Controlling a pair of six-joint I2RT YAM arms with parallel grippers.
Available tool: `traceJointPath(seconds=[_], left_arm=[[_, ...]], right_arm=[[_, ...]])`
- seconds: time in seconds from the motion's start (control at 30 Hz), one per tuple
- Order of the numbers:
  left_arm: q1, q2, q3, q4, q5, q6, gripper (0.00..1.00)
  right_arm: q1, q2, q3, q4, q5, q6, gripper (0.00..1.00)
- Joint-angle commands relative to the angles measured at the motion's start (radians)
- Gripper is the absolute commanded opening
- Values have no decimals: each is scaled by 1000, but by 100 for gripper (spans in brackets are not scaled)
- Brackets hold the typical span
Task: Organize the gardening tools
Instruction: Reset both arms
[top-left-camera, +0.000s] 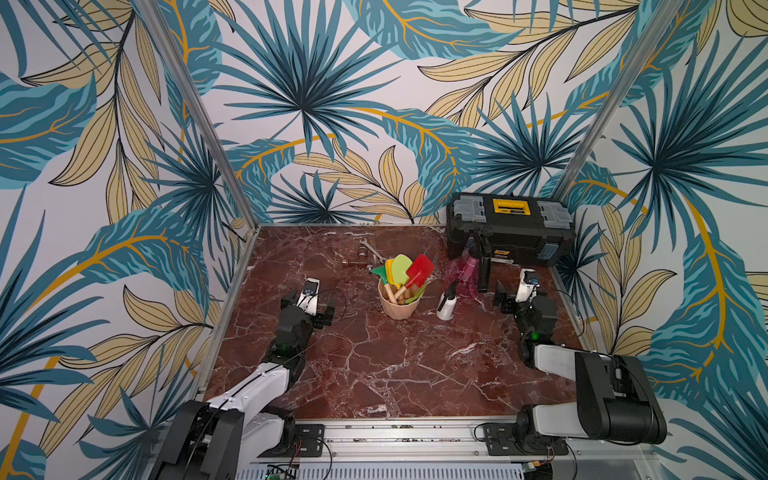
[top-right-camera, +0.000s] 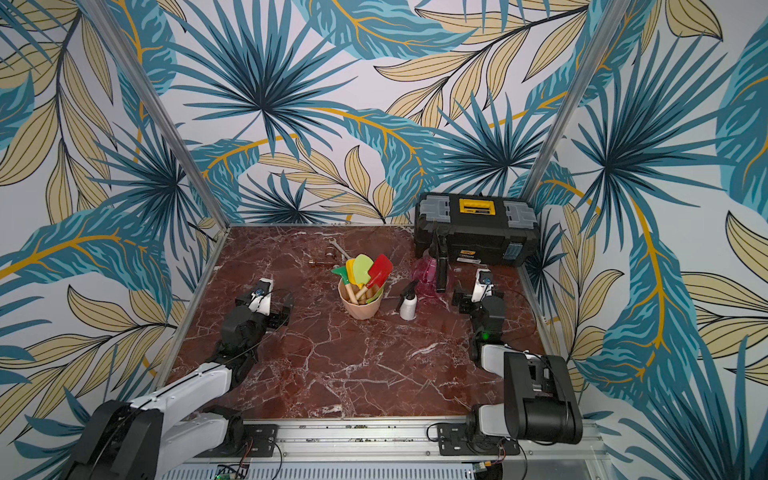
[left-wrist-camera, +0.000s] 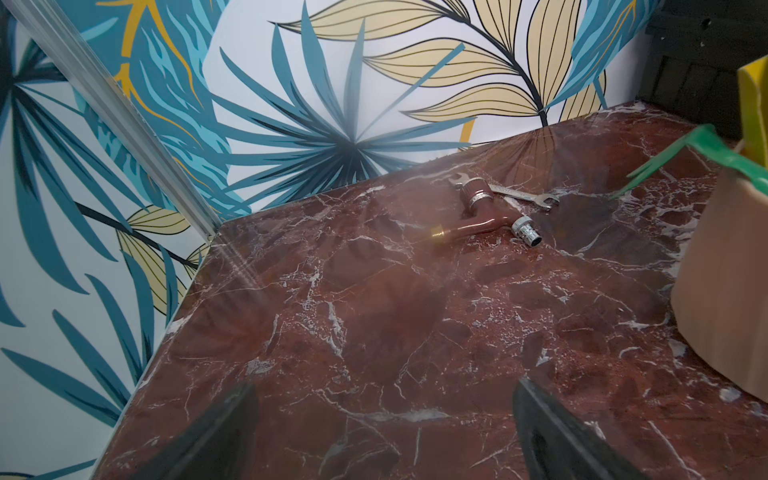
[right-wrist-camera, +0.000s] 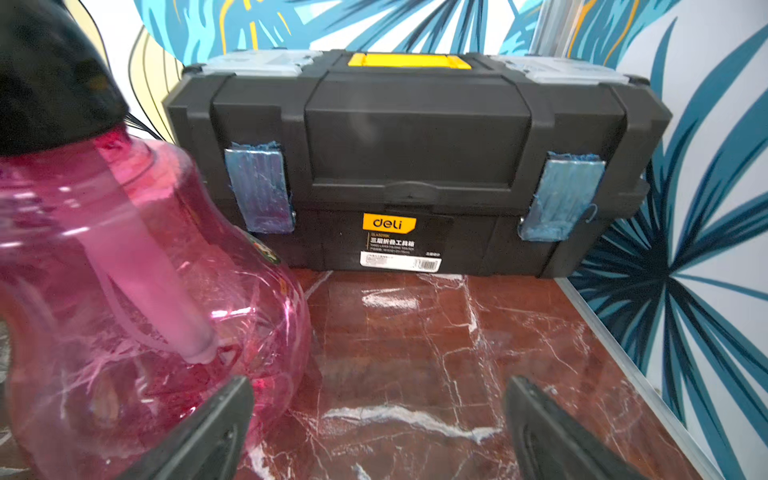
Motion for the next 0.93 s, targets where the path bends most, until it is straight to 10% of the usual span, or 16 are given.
traceJointPath(seconds=[0.0, 0.43, 0.9], left_arm=[[28, 94, -10, 181, 75, 11, 100], [52, 458, -104, 761, 71, 11, 100], [47, 460, -76, 718, 93, 30, 100]], right_arm=[[-6, 30, -52, 185, -46, -18, 99], [-6, 105, -161, 451, -25, -13, 99], [-6, 108, -131, 396, 40, 14, 99]])
